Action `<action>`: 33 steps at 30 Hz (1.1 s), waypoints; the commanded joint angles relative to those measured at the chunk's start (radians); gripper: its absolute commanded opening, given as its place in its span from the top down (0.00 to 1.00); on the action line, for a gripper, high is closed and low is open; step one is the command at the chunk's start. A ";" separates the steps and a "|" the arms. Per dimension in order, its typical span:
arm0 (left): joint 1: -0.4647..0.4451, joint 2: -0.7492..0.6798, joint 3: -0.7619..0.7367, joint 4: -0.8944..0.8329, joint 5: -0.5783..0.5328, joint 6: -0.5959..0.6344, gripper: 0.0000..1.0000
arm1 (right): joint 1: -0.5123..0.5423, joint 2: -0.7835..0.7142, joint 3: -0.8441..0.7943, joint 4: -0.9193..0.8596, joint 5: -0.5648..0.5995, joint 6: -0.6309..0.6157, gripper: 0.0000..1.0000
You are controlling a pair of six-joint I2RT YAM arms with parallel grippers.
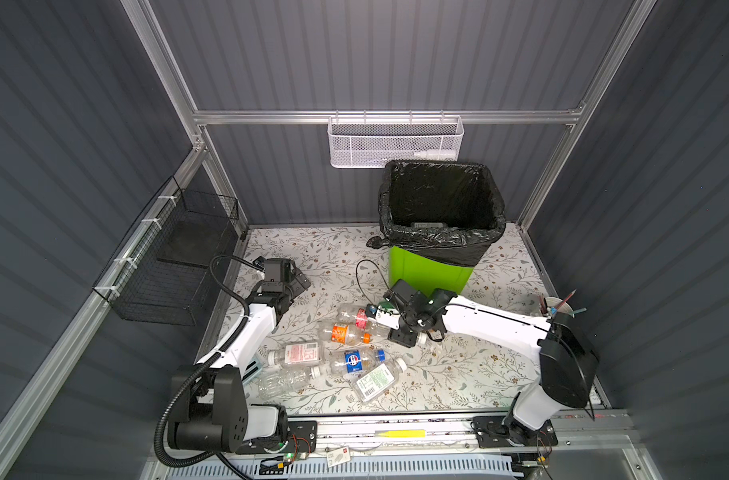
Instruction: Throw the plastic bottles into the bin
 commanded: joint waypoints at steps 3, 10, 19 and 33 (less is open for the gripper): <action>0.009 -0.028 -0.004 -0.002 0.028 0.048 0.00 | -0.018 -0.216 0.100 0.043 0.089 0.010 0.45; -0.002 -0.048 -0.009 0.022 0.062 0.114 0.00 | -0.022 -0.486 0.246 0.323 0.238 -0.117 0.47; -0.180 -0.062 0.026 0.004 -0.070 0.255 0.00 | -0.185 -0.544 0.355 0.662 0.132 -0.112 0.48; -0.459 -0.118 0.063 -0.067 -0.201 0.504 0.00 | -0.574 -0.244 0.582 0.311 -0.077 0.378 0.04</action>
